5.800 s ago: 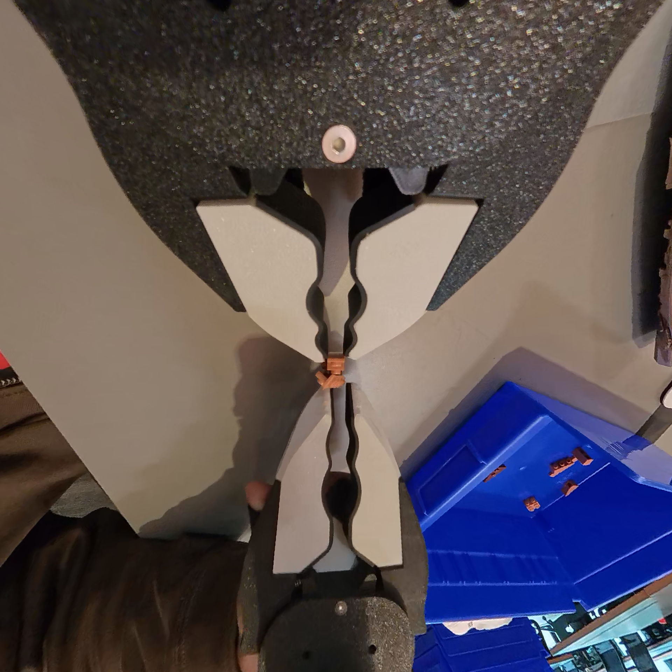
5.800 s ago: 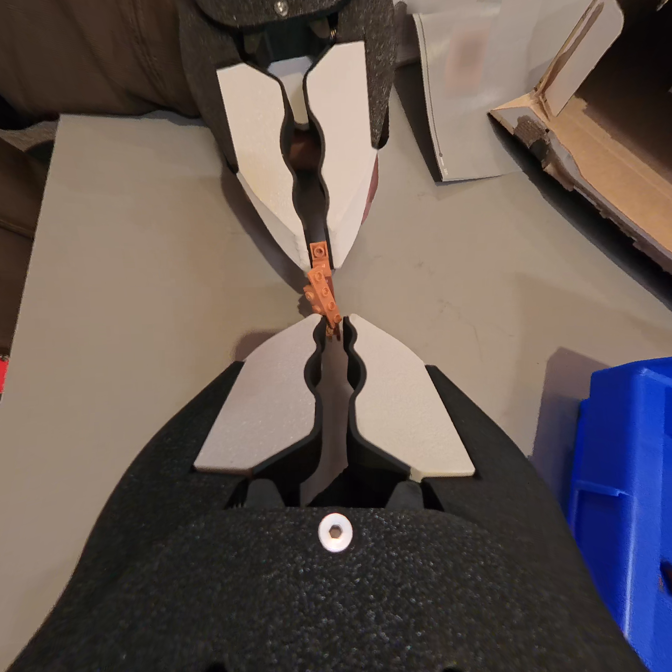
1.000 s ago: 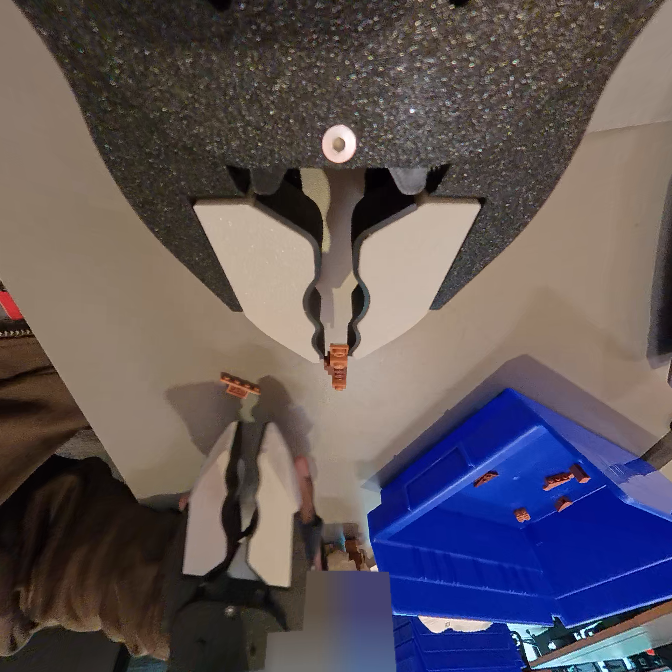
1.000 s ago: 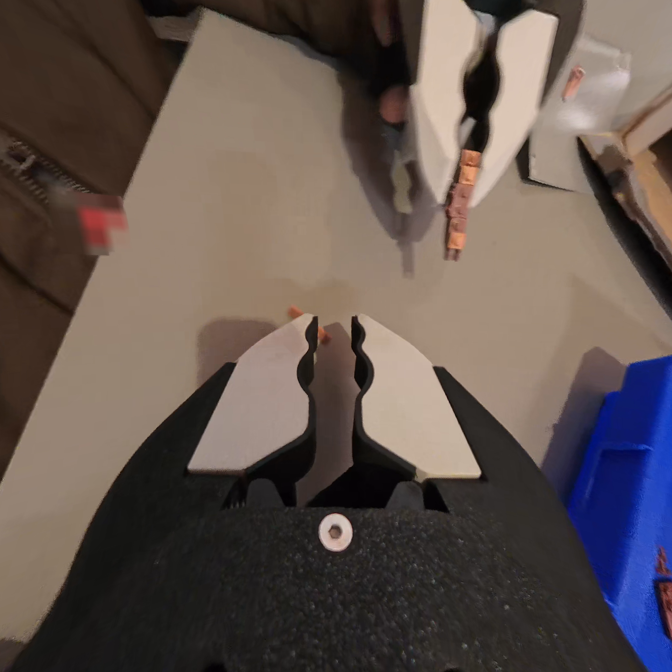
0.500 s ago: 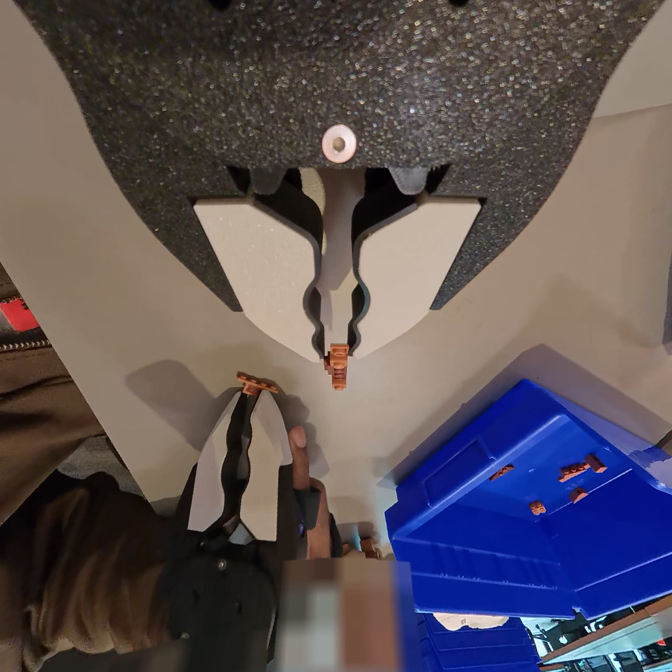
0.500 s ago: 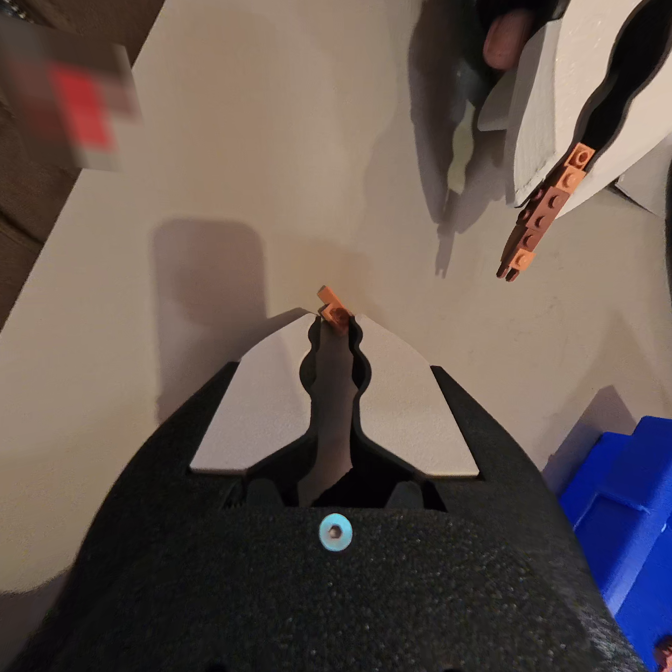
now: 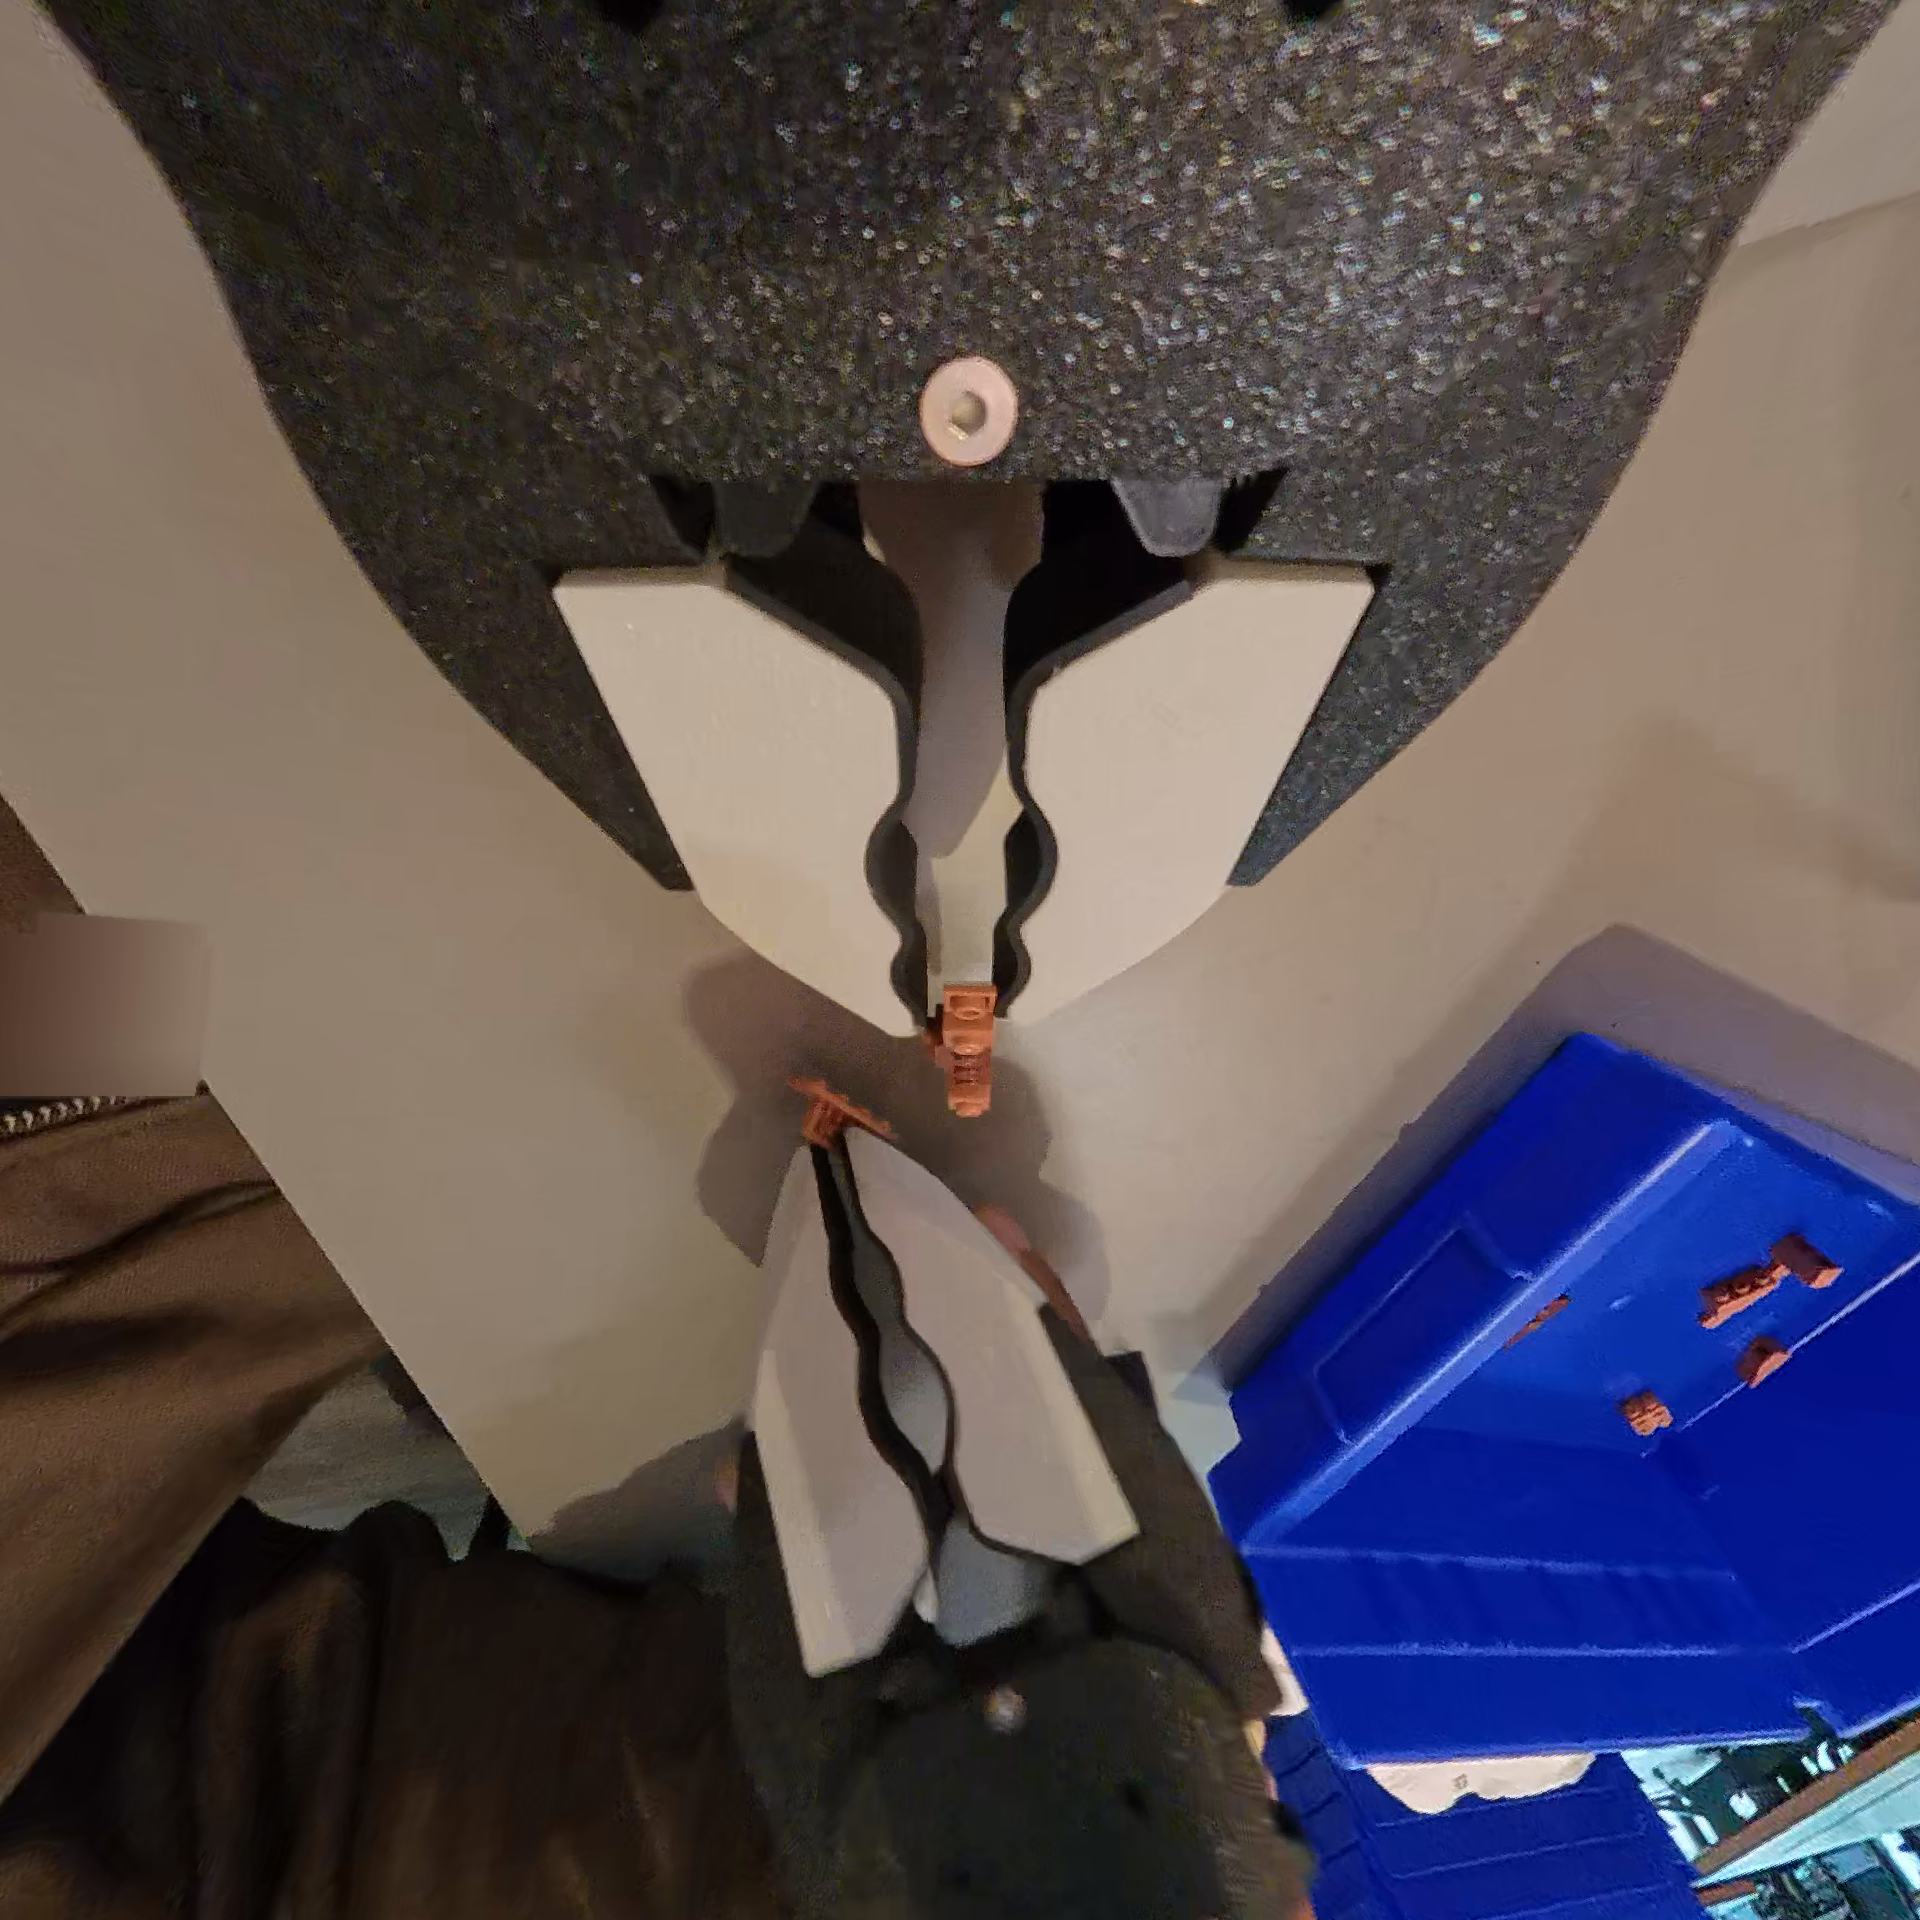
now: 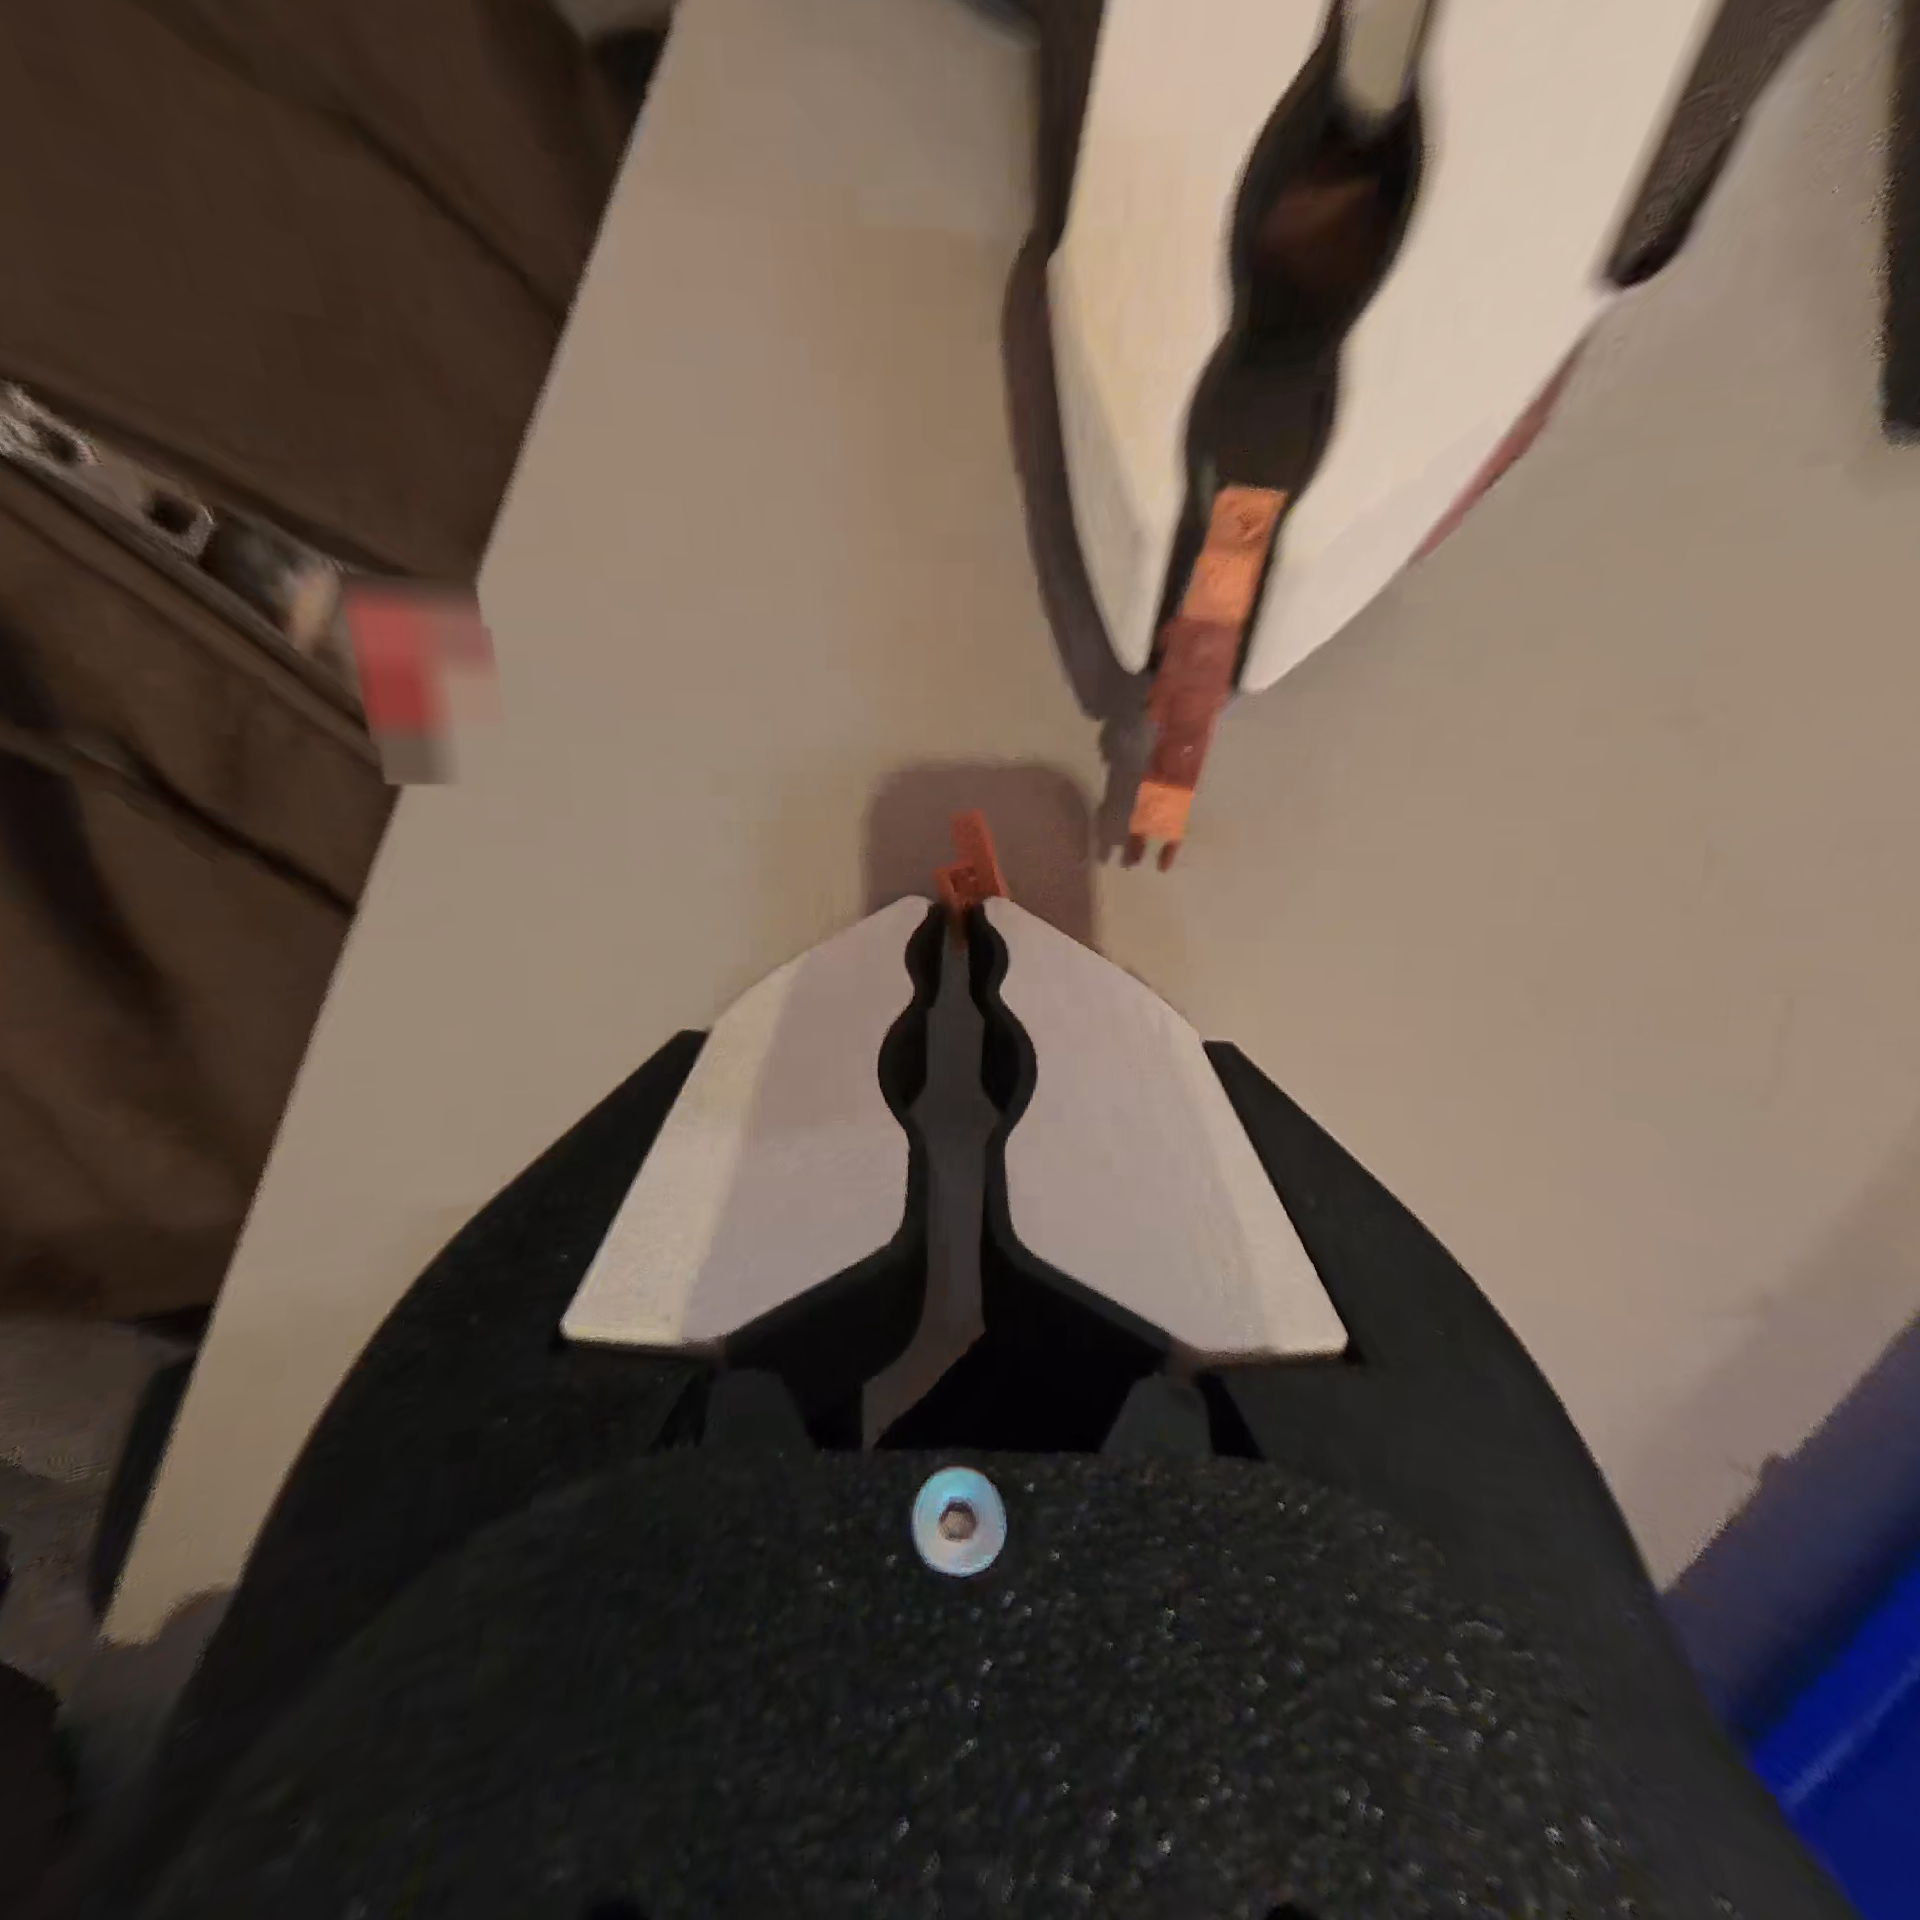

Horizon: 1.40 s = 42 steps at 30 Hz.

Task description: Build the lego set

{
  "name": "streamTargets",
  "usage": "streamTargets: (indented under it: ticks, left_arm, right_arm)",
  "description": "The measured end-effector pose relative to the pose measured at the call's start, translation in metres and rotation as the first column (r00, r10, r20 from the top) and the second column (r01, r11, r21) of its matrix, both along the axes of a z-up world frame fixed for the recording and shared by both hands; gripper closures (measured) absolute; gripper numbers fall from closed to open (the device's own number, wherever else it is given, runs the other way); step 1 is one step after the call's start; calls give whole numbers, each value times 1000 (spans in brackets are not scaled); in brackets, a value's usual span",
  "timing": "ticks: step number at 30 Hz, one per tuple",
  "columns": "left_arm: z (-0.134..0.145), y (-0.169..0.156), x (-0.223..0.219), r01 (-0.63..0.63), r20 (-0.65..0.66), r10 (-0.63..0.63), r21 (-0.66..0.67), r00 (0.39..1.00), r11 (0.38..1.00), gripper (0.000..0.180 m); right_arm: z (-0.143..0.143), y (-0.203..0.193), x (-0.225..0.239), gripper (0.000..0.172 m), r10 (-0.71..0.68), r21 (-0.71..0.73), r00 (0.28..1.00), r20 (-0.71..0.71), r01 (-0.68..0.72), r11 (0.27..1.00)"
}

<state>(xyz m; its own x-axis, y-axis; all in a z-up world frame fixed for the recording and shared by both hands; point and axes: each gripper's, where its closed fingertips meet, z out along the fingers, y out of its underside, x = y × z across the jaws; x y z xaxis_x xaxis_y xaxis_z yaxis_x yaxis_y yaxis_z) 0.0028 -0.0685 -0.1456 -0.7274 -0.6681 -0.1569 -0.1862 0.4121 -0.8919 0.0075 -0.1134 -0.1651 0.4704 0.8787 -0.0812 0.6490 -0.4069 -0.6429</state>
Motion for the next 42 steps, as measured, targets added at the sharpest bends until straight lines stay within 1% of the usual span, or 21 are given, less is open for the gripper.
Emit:
streamTargets:
  ticks: [3,6,12,17,22,25,28,31,37,42]
  left_arm:
    - [-3,-5,-2,26,22,-27,45,999,999,169]
    - [-4,-9,-3,43,29,-45,59,999,997,169]
    - [-4,-9,-2,43,26,-44,56,999,998,169]
    - [-4,-8,-2,39,25,-40,51,999,998,169]
    - [-3,-8,-2,41,18,-42,37,999,998,169]
    - [-3,-8,-2,38,13,-39,33,999,999,169]
    - [-5,-8,-1,32,5,-32,46,999,998,169]
    - [-9,-9,0,31,-6,-30,66,1000,997,169]
    - [-14,-10,-1,34,-37,-31,92,999,995,169]
    - [-17,-9,-1,35,-66,-28,93,997,995,169]
  right_arm:
    - [16,8,-5,168,-52,-9,993,-109,51,999]
    - [22,16,-8,168,-97,-26,979,-180,94,995]
    - [26,23,-4,168,-150,-37,957,-249,145,989]
    - [24,25,3,168,-190,-44,946,-264,185,982]
    - [18,27,23,168,-250,1,957,-149,253,968]
    - [10,27,29,168,-259,26,965,-34,260,965]
    - [6,25,21,168,-217,43,976,34,216,976]
    - [5,27,17,168,-205,77,973,104,198,977]
    - [7,28,13,168,-167,134,969,185,143,981]
    - [6,26,13,169,-112,170,943,314,60,984]
